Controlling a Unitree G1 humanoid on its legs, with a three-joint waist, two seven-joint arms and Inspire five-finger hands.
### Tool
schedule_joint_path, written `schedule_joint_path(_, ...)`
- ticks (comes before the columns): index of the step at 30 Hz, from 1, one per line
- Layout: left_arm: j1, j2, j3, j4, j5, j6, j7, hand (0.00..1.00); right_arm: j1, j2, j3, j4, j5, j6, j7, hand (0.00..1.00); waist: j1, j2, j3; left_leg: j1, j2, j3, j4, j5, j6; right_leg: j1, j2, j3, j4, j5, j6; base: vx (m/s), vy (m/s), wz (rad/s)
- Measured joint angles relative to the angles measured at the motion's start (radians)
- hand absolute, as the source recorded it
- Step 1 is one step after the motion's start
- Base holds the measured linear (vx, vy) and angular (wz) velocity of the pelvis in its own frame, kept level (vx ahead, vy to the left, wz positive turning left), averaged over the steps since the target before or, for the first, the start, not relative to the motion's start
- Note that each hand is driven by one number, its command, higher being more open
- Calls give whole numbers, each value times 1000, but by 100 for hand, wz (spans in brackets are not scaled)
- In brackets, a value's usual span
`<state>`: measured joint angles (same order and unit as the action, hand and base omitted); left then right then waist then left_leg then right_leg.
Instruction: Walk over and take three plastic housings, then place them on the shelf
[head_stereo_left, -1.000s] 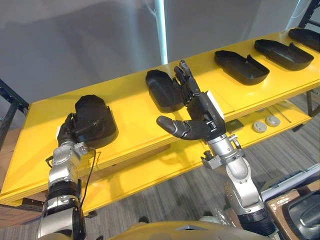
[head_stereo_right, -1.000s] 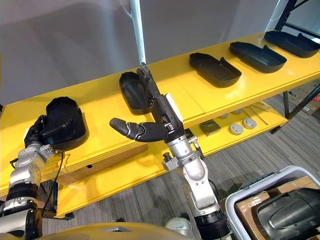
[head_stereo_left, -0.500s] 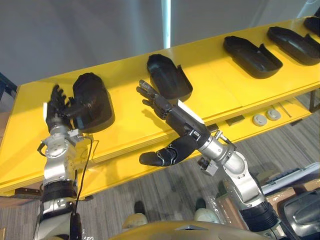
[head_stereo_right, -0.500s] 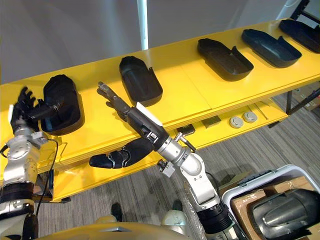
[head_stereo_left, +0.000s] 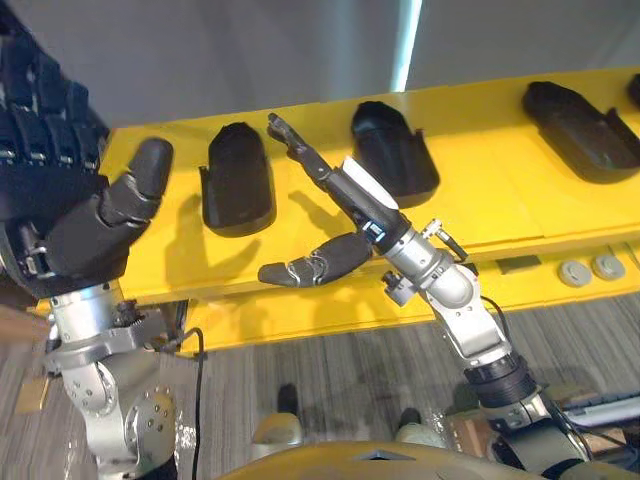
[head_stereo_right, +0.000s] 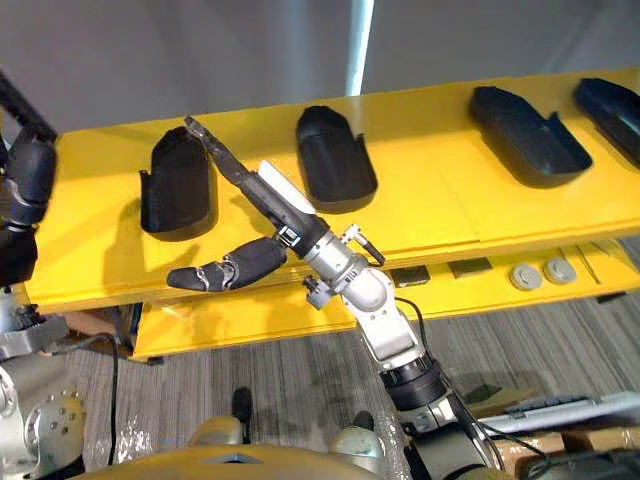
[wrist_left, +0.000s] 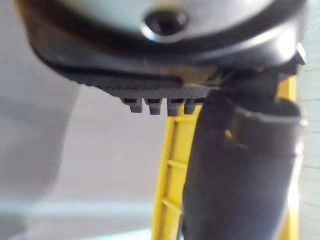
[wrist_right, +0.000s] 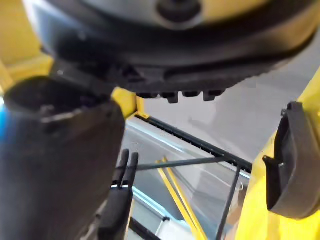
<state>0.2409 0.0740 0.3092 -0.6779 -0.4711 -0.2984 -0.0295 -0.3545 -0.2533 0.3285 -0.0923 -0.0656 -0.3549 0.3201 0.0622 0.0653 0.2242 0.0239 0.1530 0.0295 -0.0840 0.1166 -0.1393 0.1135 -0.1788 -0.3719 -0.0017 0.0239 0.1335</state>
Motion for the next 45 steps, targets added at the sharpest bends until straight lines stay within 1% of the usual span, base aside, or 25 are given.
schedule_joint_path(1,14,0,0,0,17,4,3,100,-14,5,0,13,-14,0,-3,100,7,-5,2,-7,-1,-11,0,2,0,0,0,-10,0,1,2,-17,-26,43)
schedule_joint_path(3,70,-7,0,2,64,27,25,100,-75,23,18,77,-62,0,-22,100,36,-23,9,-23,-4,-37,0,13,-2,1,1,-37,1,3,4,3,-21,34)
schedule_joint_path(5,117,-31,-2,10,105,40,54,100,-132,22,55,141,-129,0,-29,100,57,-30,13,-36,-7,-57,0,16,-2,2,0,-52,1,2,2,2,-18,29)
schedule_joint_path(8,157,-49,-24,51,129,41,93,100,-185,14,123,237,-205,3,-59,100,82,-30,14,-49,-9,-80,0,22,-3,3,1,-73,1,-1,0,-5,-16,22)
schedule_joint_path(9,166,-54,-30,59,129,41,96,100,-193,12,140,256,-216,6,-65,100,85,-30,15,-51,-10,-84,0,23,-3,5,1,-78,1,-1,0,-14,-19,22)
schedule_joint_path(10,176,-64,-44,80,129,41,104,100,-209,3,164,293,-251,14,-82,100,93,-30,19,-51,-11,-94,0,25,-3,11,0,-88,1,-3,0,-36,-18,19)
schedule_joint_path(11,186,-67,-62,100,134,41,120,100,-221,-10,183,329,-301,19,-118,100,104,-30,20,-54,-12,-99,0,27,-4,12,1,-92,2,-4,1,-42,-17,19)
schedule_joint_path(13,203,-68,-71,134,198,44,155,100,-244,-25,191,376,-358,25,-197,100,106,-28,33,-64,-13,-114,0,33,-3,10,0,-105,6,-6,1,-58,-11,18)
schedule_joint_path(16,201,-68,-79,188,210,68,201,100,-286,-51,188,428,-361,44,-288,100,107,-21,50,-81,-14,-124,0,40,-3,-4,-1,-115,14,-11,-5,-83,1,12)
schedule_joint_path(17,200,-68,-81,225,212,87,234,100,-303,-62,180,441,-361,49,-322,100,107,-17,60,-88,-16,-128,0,45,0,-11,-3,-117,19,-11,-4,-83,8,5)
schedule_joint_path(18,199,-68,-82,273,236,92,274,100,-318,-68,171,443,-361,58,-347,100,107,-14,74,-89,-18,-130,0,48,2,-12,-5,-118,20,-10,-3,-74,7,5)
schedule_joint_path(20,200,-69,-83,359,295,102,342,100,-348,-88,170,461,-361,67,-386,100,107,-10,83,-100,-21,-130,0,50,3,-23,-9,-118,24,-9,-1,-38,4,2)
schedule_joint_path(21,200,-70,-83,398,300,102,371,100,-366,-96,170,477,-361,68,-405,100,107,-9,85,-109,-22,-132,0,53,4,-34,-10,-119,27,-8,-1,-23,-2,4)
schedule_joint_path(22,196,-77,-81,473,299,101,416,100,-392,-112,166,512,-362,81,-446,100,117,-7,93,-121,-23,-133,0,56,4,-48,-12,-119,34,-8,-1,-14,-3,4)
schedule_joint_path(24,196,-84,-80,518,299,97,444,100,-405,-118,159,536,-363,90,-472,100,125,-4,101,-121,-23,-134,0,60,3,-48,-13,-119,36,-8,0,0,0,0)
schedule_joint_path(27,196,-125,-68,626,299,52,542,100,-417,-136,130,564,-363,99,-547,100,138,11,117,-122,-27,-147,1,60,3,-41,-15,-133,38,-7,5,7,-24,11)
schedule_joint_path(30,197,-140,-44,705,300,29,565,100,-435,-141,112,566,-362,99,-553,100,138,26,127,-122,-30,-148,0,60,3,-42,-20,-135,43,-10,7,-1,-5,3)
schedule_joint_path(32,195,-135,-44,766,317,18,544,100,-457,-147,111,571,-360,101,-549,100,138,31,130,-127,-30,-149,0,60,4,-50,-21,-134,51,-13,8,0,0,0)
schedule_joint_path(33,193,-131,-51,808,321,18,510,100,-470,-150,112,571,-360,101,-539,100,137,31,130,-132,-29,-148,0,60,4,-55,-21,-133,53,-14,8,-33,-14,0)
schedule_joint_path(34,189,-124,-74,869,321,23,460,100,-491,-150,112,570,-361,101,-516,0,137,30,130,-139,-28,-148,0,62,6,-63,-20,-132,54,-13,8,0,0,0)
schedule_joint_path(35,188,-123,-80,882,321,25,447,100,-493,-150,112,570,-361,101,-511,0,138,30,131,-140,-28,-148,0,62,6,-64,-20,-132,54,-13,8,0,0,0)
schedule_joint_path(37,179,-114,-130,973,322,55,378,100,-518,-150,117,570,-362,102,-468,0,139,28,132,-139,-27,-144,1,62,6,-66,-20,-128,55,-13,8,-8,-9,-2)
schedule_joint_path(39,174,-115,-158,1030,321,71,335,100,-540,-151,124,570,-363,102,-438,0,140,25,134,-139,-24,-137,1,62,6,-72,-19,-120,58,-13,8,-15,-17,-10)
schedule_joint_path(43,157,-114,-186,1095,306,84,296,100,-565,-186,161,570,-364,102,-399,0,138,22,136,-136,-20,-133,0,61,6,-81,-20,-114,80,-23,4,-33,-27,-4)
schedule_joint_path(45,157,-102,-186,1114,248,84,278,100,-566,-187,182,570,-364,101,-374,0,129,22,136,-136,-19,-128,0,61,7,-94,-27,-108,106,-34,4,-68,-47,-5)
